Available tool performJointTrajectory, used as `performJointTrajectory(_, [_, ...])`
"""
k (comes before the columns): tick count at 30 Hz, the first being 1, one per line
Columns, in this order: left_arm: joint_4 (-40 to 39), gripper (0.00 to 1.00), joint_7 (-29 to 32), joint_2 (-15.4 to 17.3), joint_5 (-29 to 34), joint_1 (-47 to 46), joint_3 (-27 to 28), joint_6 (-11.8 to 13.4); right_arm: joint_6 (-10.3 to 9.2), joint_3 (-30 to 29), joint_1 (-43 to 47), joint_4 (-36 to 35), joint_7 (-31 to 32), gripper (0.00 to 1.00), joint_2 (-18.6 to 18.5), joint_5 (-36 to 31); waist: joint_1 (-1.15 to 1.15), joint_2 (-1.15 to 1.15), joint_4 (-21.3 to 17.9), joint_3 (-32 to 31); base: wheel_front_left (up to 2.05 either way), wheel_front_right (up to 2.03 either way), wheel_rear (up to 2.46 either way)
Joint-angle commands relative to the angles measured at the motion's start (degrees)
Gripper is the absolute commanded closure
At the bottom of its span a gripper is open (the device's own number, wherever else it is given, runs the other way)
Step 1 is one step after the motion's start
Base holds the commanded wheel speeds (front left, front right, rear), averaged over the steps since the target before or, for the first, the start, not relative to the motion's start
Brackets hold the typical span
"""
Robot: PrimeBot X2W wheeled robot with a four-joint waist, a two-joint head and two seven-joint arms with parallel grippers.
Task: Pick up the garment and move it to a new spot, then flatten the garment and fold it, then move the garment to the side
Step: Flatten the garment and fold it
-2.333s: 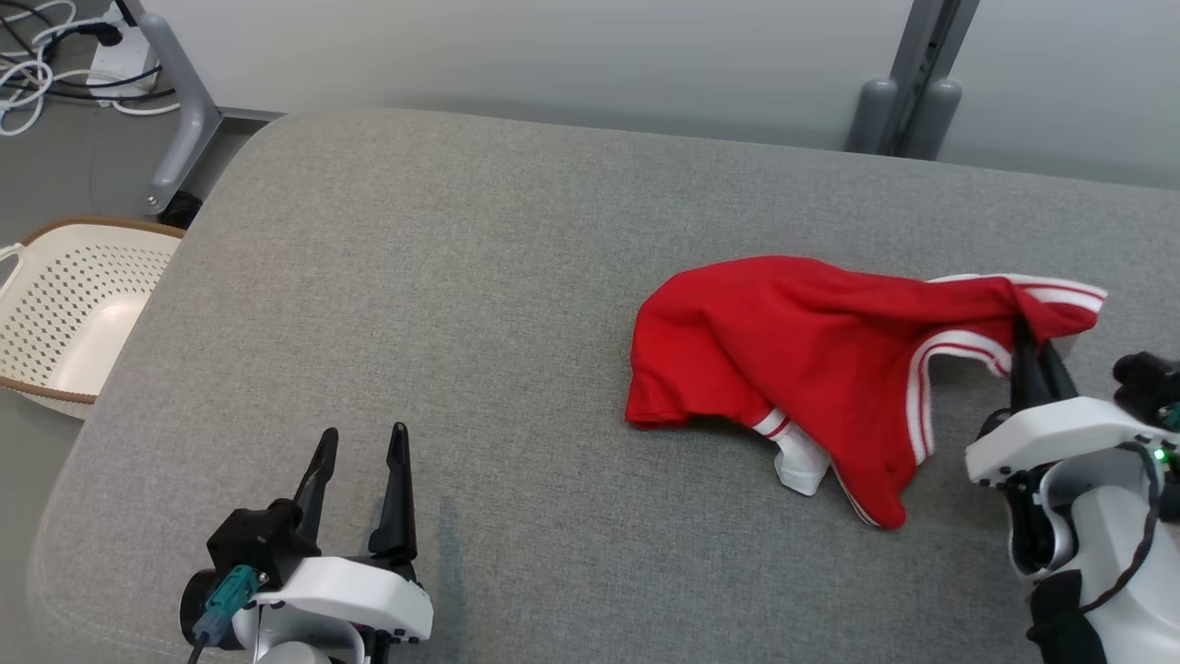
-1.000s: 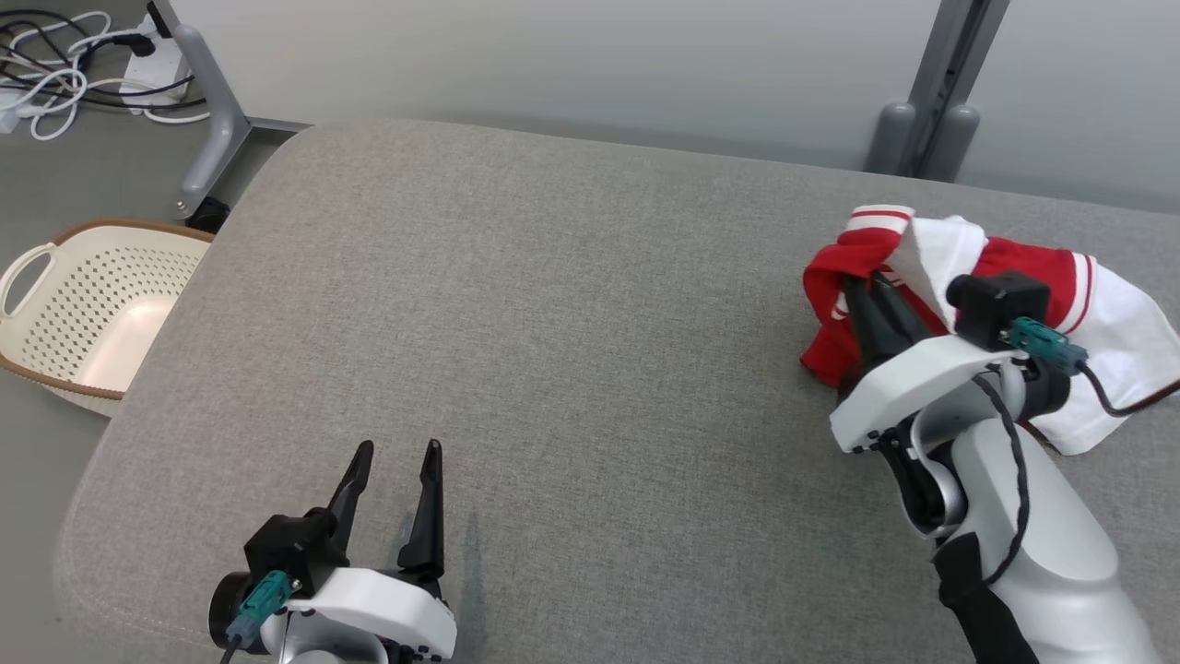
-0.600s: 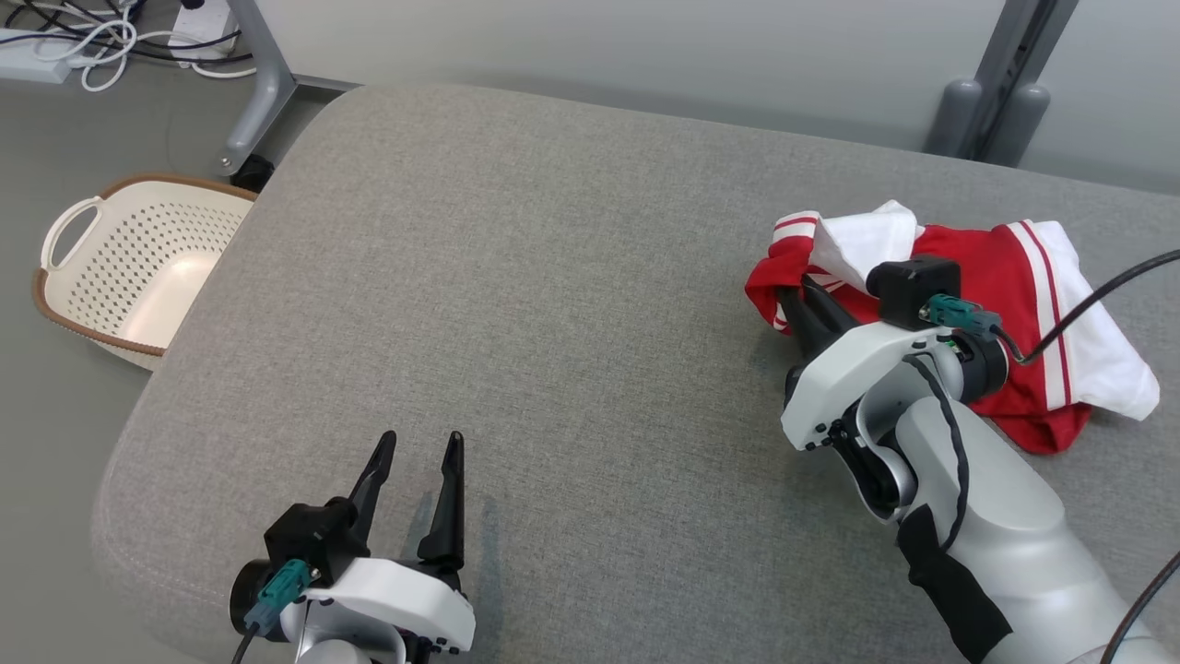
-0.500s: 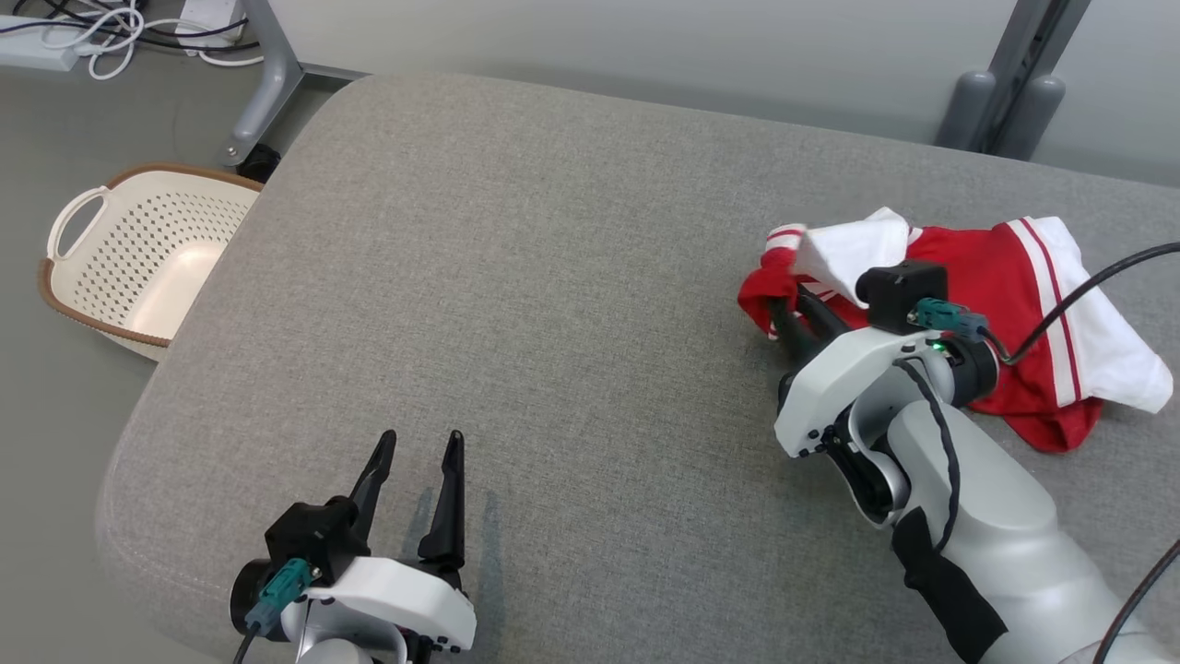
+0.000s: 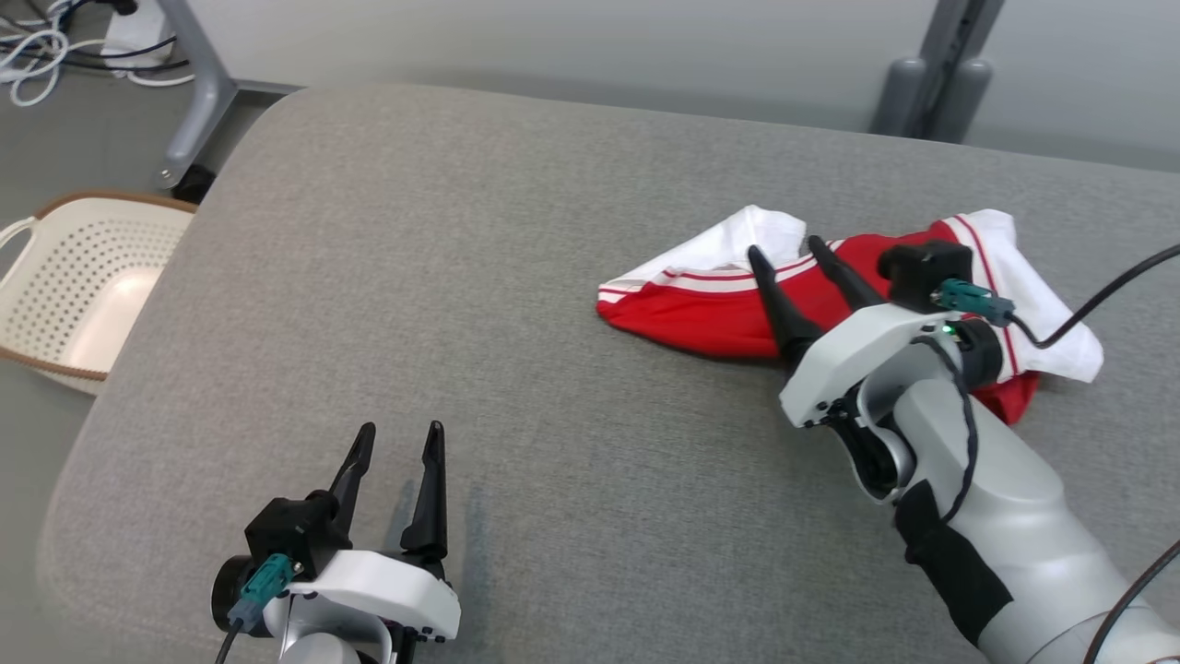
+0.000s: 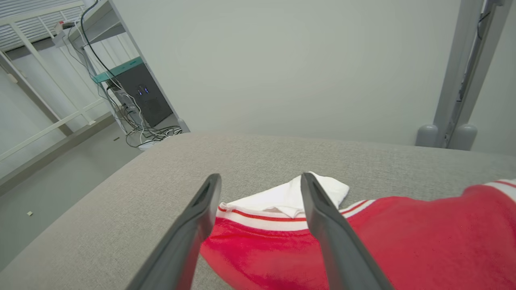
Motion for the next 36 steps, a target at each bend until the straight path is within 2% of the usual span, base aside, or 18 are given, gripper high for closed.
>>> performJointTrajectory(1, [-0.1,0.0,-0.3,0.2,0.4,-0.3,0.4,0.1,0.02,-1.1,-0.4,0.7,-0.4,0.0,-0.4,-0.5,0.0,0.0,-1.3,-0.5,0.0,0.0,0.0])
performJointTrajectory(7, [-0.2,0.0,-0.3,0.2,1.0,0.1,1.1,-0.2,0.01,-12.3,2.8,0.6,-0.6,0.0,-2.5,-4.2,0.0,0.0,-3.9,-1.2,0.0,0.0,0.0])
performJointTrajectory(13, [-0.1,0.0,-0.3,0.2,1.4,0.2,1.3,-0.5,0.02,-23.5,8.0,0.6,-0.6,0.0,-5.2,-8.5,0.0,0.0,-4.9,-1.3,0.0,0.0,0.0])
performJointTrajectory(20, [0.1,0.0,-0.3,0.2,1.3,-0.1,1.4,-0.8,0.02,-32.4,12.6,2.2,-0.6,0.0,-5.1,-10.2,0.0,0.0,-4.6,-0.9,0.0,0.0,0.0])
performJointTrajectory(25, [0.3,0.0,-0.3,0.2,1.7,-0.3,1.8,-1.1,0.02,-34.9,12.8,3.0,0.5,0.0,-3.2,-6.6,0.0,0.0,-4.3,-0.9,0.0,0.0,0.0])
performJointTrajectory(30, [0.4,0.0,-0.3,0.2,1.8,-0.9,1.3,-1.1,0.02,-33.7,11.6,1.9,3.1,0.0,-2.3,-1.5,0.0,0.0,-3.8,-0.6,0.0,0.0,0.0])
performJointTrajectory(36, [0.4,0.0,-0.3,0.2,1.9,-0.9,1.2,-1.1,0.02,-32.1,11.1,1.3,3.8,0.0,-3.4,1.3,0.0,0.0,-2.8,-0.3,0.0,0.0,0.0])
